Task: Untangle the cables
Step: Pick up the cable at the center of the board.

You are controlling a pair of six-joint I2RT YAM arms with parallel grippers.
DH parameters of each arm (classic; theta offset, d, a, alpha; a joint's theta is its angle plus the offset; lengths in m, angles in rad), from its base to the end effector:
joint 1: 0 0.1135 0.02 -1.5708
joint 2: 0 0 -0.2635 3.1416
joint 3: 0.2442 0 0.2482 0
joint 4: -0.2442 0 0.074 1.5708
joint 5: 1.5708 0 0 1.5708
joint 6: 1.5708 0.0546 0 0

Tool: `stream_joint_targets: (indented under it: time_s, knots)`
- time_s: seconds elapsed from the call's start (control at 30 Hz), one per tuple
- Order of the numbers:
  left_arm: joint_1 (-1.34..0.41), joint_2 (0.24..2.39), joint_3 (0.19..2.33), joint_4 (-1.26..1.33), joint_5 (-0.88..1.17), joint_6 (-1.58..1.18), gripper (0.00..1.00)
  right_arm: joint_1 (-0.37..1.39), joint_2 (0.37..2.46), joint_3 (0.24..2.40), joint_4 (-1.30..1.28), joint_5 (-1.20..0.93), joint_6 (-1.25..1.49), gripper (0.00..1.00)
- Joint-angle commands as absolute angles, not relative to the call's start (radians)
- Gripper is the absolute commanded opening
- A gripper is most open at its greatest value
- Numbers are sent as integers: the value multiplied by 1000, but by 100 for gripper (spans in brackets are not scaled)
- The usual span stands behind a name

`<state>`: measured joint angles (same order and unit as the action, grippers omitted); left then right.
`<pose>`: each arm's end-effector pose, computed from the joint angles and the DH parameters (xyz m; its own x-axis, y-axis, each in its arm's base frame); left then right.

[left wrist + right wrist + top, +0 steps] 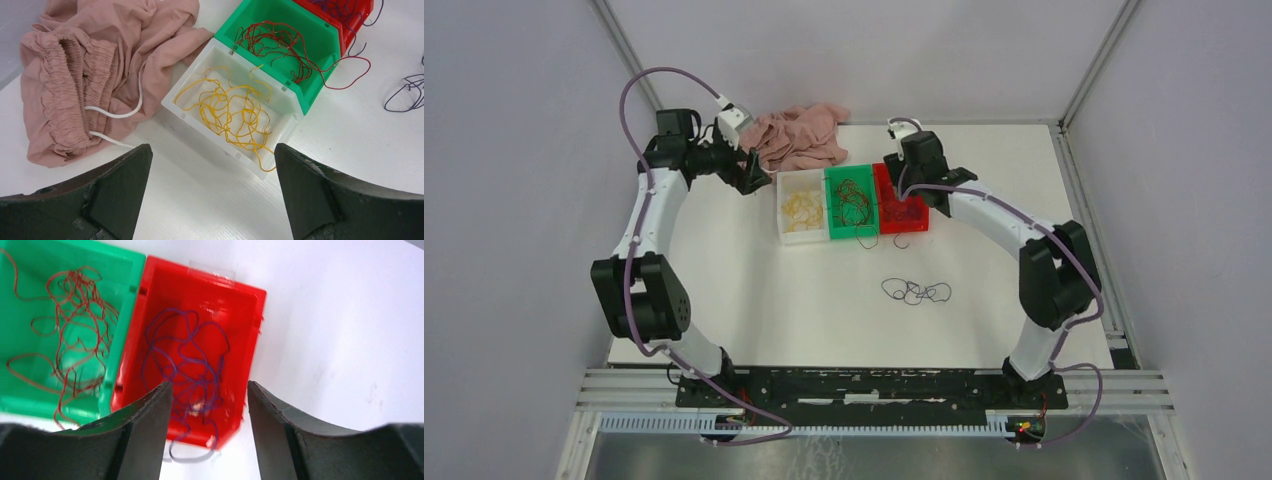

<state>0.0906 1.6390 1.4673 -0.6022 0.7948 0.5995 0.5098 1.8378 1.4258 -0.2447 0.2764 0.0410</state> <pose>0.3678 -0.0057 0.3159 -0.3236 0.3674 -0.8719 0.7601 0.6497 -0.0083 0.3865 0.1990 0.2490 -0.5439 -0.2589 -0.7982 -0.2587 0.9566 -0.1340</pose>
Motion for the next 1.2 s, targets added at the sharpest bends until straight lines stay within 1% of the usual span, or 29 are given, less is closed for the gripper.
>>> stream_joint_targets:
  time_s: [0.0, 0.03, 0.07, 0.13, 0.27, 0.43, 0.57, 0.73, 0.83, 0.9, 0.93, 1.0, 1.07, 1.1, 1.13, 1.17]
  knots:
    - [109, 1565, 1525, -610, 801, 498, 99, 515, 1616, 1315, -260, 249, 121, 74]
    - [110, 1562, 1523, -606, 799, 478, 99, 517, 1576, 1284, -278, 227, 157, 87]
    - [113, 1560, 1522, -604, 796, 461, 99, 521, 1540, 1251, -307, 203, 186, 94]
    - [114, 1558, 1522, -612, 795, 448, 99, 537, 1464, 1183, -379, 175, 240, 95]
    - [114, 1558, 1518, -629, 773, 433, 99, 596, 1322, 1017, -515, 178, 398, 81]
    - [117, 1557, 1519, -645, 752, 437, 99, 673, 1200, 877, -628, 155, 592, 74]
    - [124, 1560, 1529, -655, 756, 450, 99, 701, 1215, 831, -655, 172, 679, 70]
    - [128, 1563, 1539, -664, 768, 430, 99, 705, 1336, 837, -587, 158, 722, 63]
    - [131, 1550, 1531, -664, 761, 447, 99, 706, 1397, 841, -522, 151, 741, 54]
    - [133, 1544, 1524, -664, 757, 467, 99, 706, 1439, 855, -509, 155, 741, 46]
    - [134, 1540, 1521, -664, 756, 474, 99, 705, 1458, 863, -513, 154, 737, 40]
    - [134, 1536, 1517, -663, 756, 483, 99, 705, 1466, 881, -530, 161, 720, 26]
    - [135, 1536, 1514, -663, 754, 486, 99, 705, 1424, 901, -546, 195, 700, 10]
    - [135, 1538, 1514, -663, 752, 486, 99, 703, 1397, 913, -558, 212, 688, 4]
    - [135, 1541, 1514, -663, 749, 487, 99, 699, 1367, 933, -572, 223, 676, 1]
    - [135, 1544, 1515, -663, 745, 488, 99, 691, 1341, 955, -589, 224, 666, 0]
